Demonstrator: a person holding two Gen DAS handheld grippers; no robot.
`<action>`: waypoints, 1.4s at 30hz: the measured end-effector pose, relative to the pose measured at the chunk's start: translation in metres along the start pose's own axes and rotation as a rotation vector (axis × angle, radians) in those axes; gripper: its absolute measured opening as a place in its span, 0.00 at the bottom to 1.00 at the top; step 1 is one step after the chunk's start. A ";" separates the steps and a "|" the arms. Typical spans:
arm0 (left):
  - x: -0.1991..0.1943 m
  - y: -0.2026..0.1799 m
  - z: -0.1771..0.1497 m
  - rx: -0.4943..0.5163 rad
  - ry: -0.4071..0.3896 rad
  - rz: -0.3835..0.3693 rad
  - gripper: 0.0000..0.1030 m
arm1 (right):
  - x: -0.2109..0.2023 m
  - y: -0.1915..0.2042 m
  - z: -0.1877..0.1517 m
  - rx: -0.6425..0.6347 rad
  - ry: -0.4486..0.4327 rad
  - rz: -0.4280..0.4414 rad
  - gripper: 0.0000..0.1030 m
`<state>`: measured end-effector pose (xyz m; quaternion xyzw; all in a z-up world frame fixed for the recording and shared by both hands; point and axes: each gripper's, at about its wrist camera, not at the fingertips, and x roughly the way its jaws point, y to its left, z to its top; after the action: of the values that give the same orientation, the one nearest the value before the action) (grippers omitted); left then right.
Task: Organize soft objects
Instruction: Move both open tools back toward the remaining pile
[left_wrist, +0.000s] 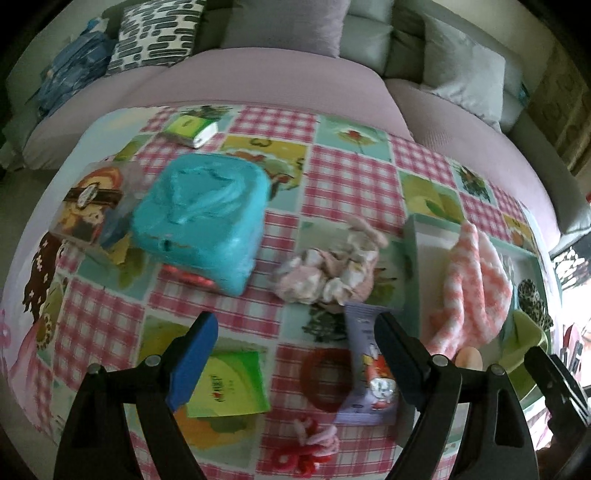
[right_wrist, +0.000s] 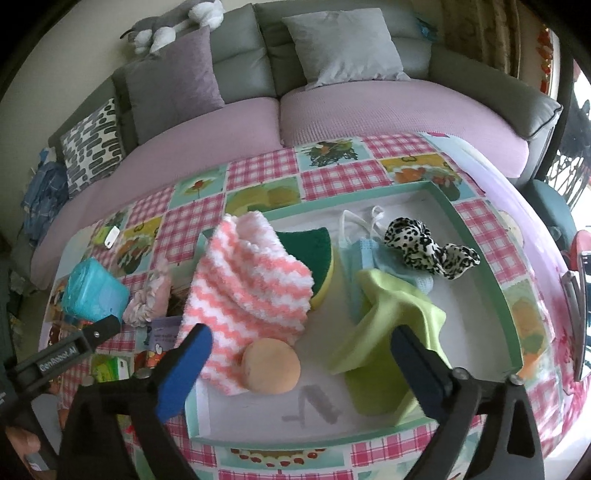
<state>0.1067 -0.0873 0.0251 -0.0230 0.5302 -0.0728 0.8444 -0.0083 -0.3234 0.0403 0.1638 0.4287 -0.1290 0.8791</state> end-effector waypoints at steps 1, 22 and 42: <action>-0.001 0.004 0.001 -0.009 -0.003 -0.001 0.85 | -0.002 0.003 0.000 -0.002 -0.012 0.004 0.99; -0.003 0.078 -0.005 -0.127 0.024 0.039 0.85 | 0.019 0.094 -0.021 -0.142 0.058 0.176 1.00; 0.038 0.052 -0.029 -0.073 0.193 0.008 0.84 | 0.037 0.097 -0.045 -0.124 0.153 0.148 1.00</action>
<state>0.1023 -0.0400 -0.0280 -0.0443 0.6115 -0.0519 0.7883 0.0177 -0.2204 0.0021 0.1499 0.4883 -0.0242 0.8594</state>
